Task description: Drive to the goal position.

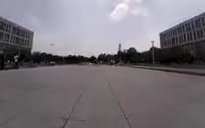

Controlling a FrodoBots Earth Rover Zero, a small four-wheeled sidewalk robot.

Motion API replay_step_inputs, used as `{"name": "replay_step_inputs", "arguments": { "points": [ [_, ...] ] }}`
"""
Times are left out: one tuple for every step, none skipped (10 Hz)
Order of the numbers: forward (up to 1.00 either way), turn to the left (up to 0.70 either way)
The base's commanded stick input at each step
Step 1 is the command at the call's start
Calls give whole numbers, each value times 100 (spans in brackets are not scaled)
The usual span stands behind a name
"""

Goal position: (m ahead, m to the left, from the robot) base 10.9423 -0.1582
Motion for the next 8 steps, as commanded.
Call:
{"name": "replay_step_inputs", "arguments": {
  "points": [
    [70,0],
    [70,0],
    [70,0],
    [70,0],
    [70,0],
    [70,0],
    [70,0],
    [70,0]
  ]
}}
